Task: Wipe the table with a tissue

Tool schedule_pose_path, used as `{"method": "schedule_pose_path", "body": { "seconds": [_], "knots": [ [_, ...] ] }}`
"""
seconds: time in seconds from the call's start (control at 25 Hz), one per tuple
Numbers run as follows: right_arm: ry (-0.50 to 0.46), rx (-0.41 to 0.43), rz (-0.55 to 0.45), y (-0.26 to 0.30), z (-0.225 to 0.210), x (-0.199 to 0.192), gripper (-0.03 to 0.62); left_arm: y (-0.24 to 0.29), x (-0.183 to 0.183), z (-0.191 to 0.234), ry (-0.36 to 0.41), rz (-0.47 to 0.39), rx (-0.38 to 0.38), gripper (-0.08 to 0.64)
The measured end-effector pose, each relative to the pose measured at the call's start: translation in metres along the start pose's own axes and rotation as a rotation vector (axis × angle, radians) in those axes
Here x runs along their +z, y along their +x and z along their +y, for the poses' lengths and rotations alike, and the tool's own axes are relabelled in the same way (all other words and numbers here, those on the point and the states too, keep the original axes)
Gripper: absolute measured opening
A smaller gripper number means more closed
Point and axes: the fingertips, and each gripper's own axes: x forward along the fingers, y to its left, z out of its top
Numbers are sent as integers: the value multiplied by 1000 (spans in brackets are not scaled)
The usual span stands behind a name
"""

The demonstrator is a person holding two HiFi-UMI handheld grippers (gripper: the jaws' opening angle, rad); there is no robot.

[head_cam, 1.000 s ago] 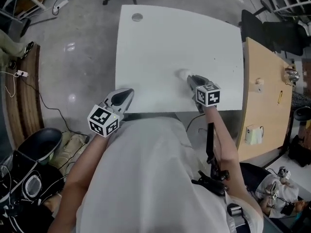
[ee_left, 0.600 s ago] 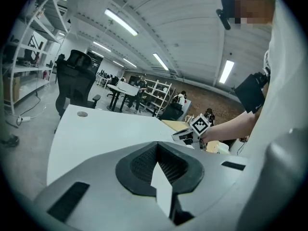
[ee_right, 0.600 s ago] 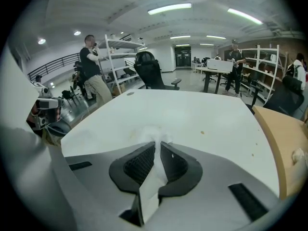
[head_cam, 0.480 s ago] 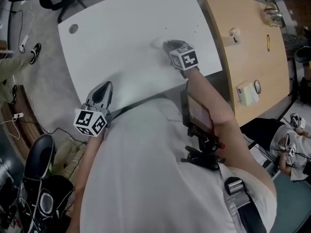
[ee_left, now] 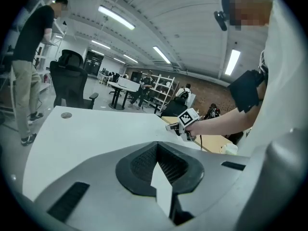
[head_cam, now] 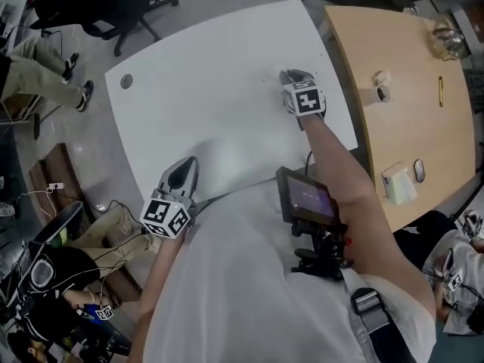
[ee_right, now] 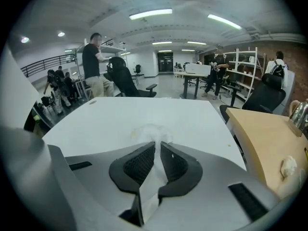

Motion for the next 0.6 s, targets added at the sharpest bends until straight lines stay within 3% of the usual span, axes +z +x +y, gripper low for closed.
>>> {"method": "schedule_pose_path", "body": {
  "seconds": [0.2,0.6],
  "knots": [
    [-129,10,115,32,-2,-13,44,17,0,-16,-16,8,27,6],
    [-363,-59,133,41,19,-13,40,26,-3,-23,-44,11,64,5]
  ]
}}
